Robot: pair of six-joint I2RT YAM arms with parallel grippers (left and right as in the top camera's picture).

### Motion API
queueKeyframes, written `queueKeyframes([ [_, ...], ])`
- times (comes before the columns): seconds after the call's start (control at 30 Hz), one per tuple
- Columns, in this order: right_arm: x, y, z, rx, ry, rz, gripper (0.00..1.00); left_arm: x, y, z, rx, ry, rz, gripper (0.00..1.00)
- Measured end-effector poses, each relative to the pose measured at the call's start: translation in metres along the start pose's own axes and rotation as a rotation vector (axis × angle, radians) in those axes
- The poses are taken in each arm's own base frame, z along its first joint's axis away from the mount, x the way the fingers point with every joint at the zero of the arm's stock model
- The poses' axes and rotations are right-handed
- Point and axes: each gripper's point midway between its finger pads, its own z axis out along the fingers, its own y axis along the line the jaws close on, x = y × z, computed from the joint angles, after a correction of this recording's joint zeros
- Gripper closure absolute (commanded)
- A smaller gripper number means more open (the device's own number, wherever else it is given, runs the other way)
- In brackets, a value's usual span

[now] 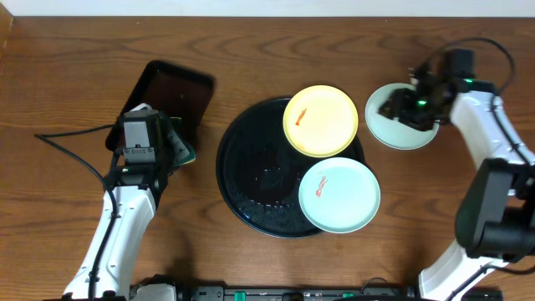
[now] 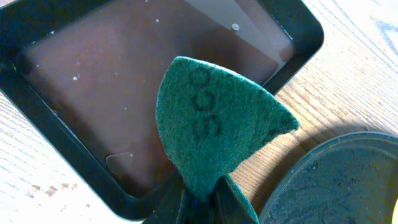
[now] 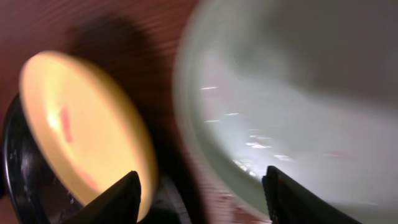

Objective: Clean dirty plates on tray and stack at the side
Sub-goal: 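Move the right gripper to the yellow plate's rim and grip it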

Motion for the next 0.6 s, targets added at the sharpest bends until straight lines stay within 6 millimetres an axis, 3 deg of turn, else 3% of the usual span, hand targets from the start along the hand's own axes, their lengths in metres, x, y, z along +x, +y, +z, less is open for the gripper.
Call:
queueKeyframes([
  [0.1, 0.004, 0.034, -0.002, 0.022, -0.027, -0.089, 0.30, 0.000, 0.000, 0.000, 0.000, 0.000, 0.000, 0.93],
  [0.2, 0.006, 0.052, -0.004, 0.082, -0.059, -0.132, 0.34, 0.000, 0.000, 0.000, 0.000, 0.000, 0.000, 0.93],
  [0.3, 0.009, 0.055, 0.000, 0.146, -0.070, -0.134, 0.44, 0.000, 0.000, 0.000, 0.000, 0.000, 0.000, 0.92],
  [0.6, 0.022, 0.048, 0.021, 0.252, -0.038, -0.091, 0.46, 0.000, 0.000, 0.000, 0.000, 0.001, 0.000, 0.93],
])
